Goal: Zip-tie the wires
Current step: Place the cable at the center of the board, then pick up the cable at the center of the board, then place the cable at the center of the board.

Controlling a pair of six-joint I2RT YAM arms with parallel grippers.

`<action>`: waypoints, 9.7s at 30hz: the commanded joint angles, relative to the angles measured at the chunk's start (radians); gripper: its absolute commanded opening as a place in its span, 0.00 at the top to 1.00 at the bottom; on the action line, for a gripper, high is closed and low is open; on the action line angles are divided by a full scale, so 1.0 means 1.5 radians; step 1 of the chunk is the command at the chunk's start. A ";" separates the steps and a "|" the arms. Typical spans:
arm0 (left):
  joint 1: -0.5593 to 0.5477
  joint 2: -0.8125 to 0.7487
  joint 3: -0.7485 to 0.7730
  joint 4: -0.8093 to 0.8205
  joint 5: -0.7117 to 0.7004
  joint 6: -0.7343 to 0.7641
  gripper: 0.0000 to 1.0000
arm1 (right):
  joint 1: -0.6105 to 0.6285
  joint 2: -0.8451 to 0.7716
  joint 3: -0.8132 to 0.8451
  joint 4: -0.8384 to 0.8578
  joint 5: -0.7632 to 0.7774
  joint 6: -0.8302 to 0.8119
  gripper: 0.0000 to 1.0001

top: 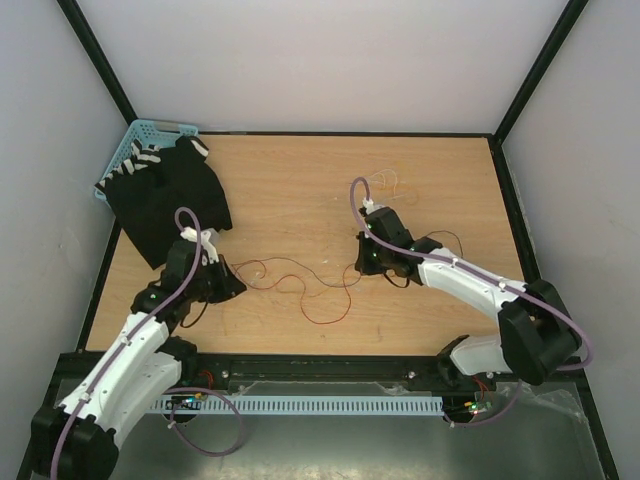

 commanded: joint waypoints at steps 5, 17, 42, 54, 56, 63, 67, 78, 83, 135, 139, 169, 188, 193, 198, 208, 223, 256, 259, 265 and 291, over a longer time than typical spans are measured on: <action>0.039 0.016 -0.009 -0.004 -0.036 0.030 1.00 | 0.006 0.040 -0.018 0.066 -0.073 0.001 0.82; 0.044 0.061 -0.014 0.006 -0.012 0.049 0.88 | 0.005 0.001 0.023 0.018 -0.037 -0.052 0.39; 0.045 -0.092 0.196 -0.082 -0.105 0.082 0.01 | -0.244 0.256 0.336 0.037 0.075 -0.047 0.22; 0.045 -0.110 0.210 -0.081 -0.031 0.075 0.01 | -0.262 0.435 0.442 0.052 0.065 0.018 0.30; 0.044 -0.108 0.209 -0.081 -0.026 0.078 0.01 | -0.262 0.447 0.449 0.053 0.086 0.022 0.36; 0.045 -0.098 0.220 -0.079 -0.019 0.085 0.01 | -0.263 0.456 0.455 0.052 0.130 0.008 0.53; 0.044 -0.092 0.222 -0.079 -0.009 0.086 0.01 | -0.264 0.467 0.458 0.053 0.130 0.010 0.54; 0.045 -0.064 0.246 0.024 0.036 0.099 0.01 | -0.264 0.353 0.467 0.041 0.123 -0.053 1.00; 0.042 0.027 0.260 0.249 0.096 0.049 0.01 | -0.265 0.254 0.559 0.002 0.099 -0.111 1.00; -0.258 0.623 0.676 0.501 0.100 0.221 0.01 | -0.322 -0.107 0.610 -0.053 -0.235 -0.042 1.00; -0.268 0.661 0.696 0.501 0.056 0.231 0.01 | -0.322 -0.118 0.612 -0.050 -0.238 -0.040 1.00; -0.277 0.760 0.622 0.811 0.107 0.137 0.49 | -0.322 -0.162 0.560 -0.028 -0.216 -0.001 1.00; -0.269 0.728 0.532 0.846 0.095 0.138 1.00 | -0.323 -0.163 0.565 -0.091 -0.073 -0.082 1.00; -0.252 0.629 0.467 0.700 0.113 0.184 1.00 | -0.322 -0.154 0.556 -0.180 0.020 -0.159 1.00; -0.242 0.550 0.444 0.542 0.179 0.166 1.00 | -0.322 -0.179 0.531 -0.251 0.155 -0.192 1.00; -0.247 0.474 0.428 0.350 0.223 0.134 1.00 | -0.319 -0.214 0.380 -0.295 0.057 -0.179 1.00; -0.155 0.341 0.271 0.060 0.137 0.106 1.00 | -0.093 -0.177 -0.070 0.033 -0.030 0.026 0.99; 0.012 0.384 0.184 0.012 0.124 0.128 0.96 | -0.120 -0.018 0.140 -0.018 0.050 -0.084 0.01; 0.011 0.391 0.178 0.011 0.108 0.126 0.89 | -0.144 0.014 0.179 -0.003 0.042 -0.079 0.01; 0.012 0.401 0.174 0.010 0.080 0.125 0.74 | -0.194 0.106 0.247 0.045 0.060 -0.056 0.00; 0.013 0.171 0.281 -0.053 -0.049 0.177 0.01 | -0.293 0.609 0.705 0.049 0.151 -0.007 0.07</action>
